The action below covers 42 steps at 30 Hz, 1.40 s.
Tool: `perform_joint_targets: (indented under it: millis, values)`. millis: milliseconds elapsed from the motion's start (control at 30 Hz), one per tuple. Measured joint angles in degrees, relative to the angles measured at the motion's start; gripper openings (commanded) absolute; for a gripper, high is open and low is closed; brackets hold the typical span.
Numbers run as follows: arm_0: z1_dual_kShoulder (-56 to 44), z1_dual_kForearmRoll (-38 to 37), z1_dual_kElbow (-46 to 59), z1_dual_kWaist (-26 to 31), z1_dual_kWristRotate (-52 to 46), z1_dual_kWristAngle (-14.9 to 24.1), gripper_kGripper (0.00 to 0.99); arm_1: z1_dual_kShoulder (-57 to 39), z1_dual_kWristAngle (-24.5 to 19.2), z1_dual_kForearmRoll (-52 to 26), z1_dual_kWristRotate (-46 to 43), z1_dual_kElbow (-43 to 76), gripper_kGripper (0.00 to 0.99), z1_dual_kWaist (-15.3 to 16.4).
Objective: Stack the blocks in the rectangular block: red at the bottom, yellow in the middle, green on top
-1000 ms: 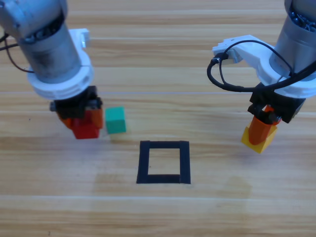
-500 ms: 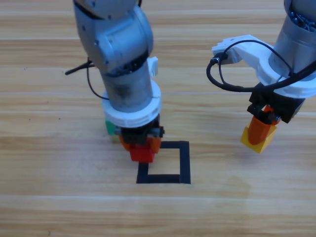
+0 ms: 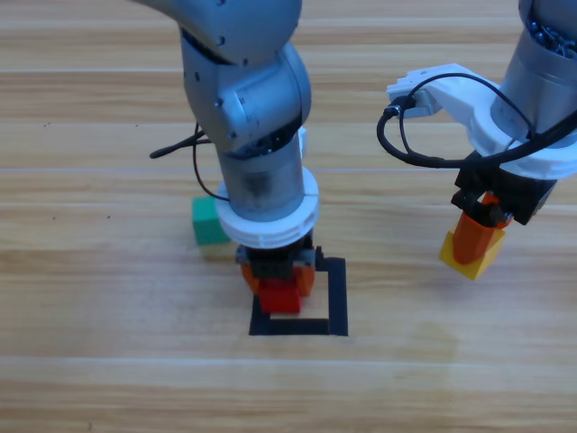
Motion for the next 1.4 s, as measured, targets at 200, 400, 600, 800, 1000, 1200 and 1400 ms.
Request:
perform_joint_targets:
  millis: [200,400,600,800,1000,1200,1400]
  values:
    - [0.27,0.0,-0.01,-0.59,-2.33,-0.17,0.003,0.0,0.0,-0.04,0.0,0.0,0.015,0.0]
    - [0.27,0.0,-0.04,-2.03,-3.86,-0.16,0.002,0.0,0.0,-0.05,0.0,0.03,0.015,0.0]
    - [0.49,0.15,-0.94,-2.76,-4.82,0.29,0.002,0.0,0.0,-0.06,0.0,0.04,0.015,0.0]
    - [1.82,2.25,-5.15,-2.77,-5.01,1.32,0.002,0.0,0.0,-0.25,0.0,0.04,0.015,0.0]
    - [3.98,2.63,-5.76,-2.77,-5.01,1.37,0.002,0.0,0.0,-0.25,0.0,0.25,0.015,0.0]
    - [4.14,2.63,-5.76,-2.77,-5.0,1.42,0.002,0.0,0.0,-0.25,0.0,0.51,0.015,0.0]
    - [4.15,2.64,-5.76,-2.77,-4.99,2.22,0.002,-0.01,0.0,-0.25,0.0,0.52,0.015,0.0]
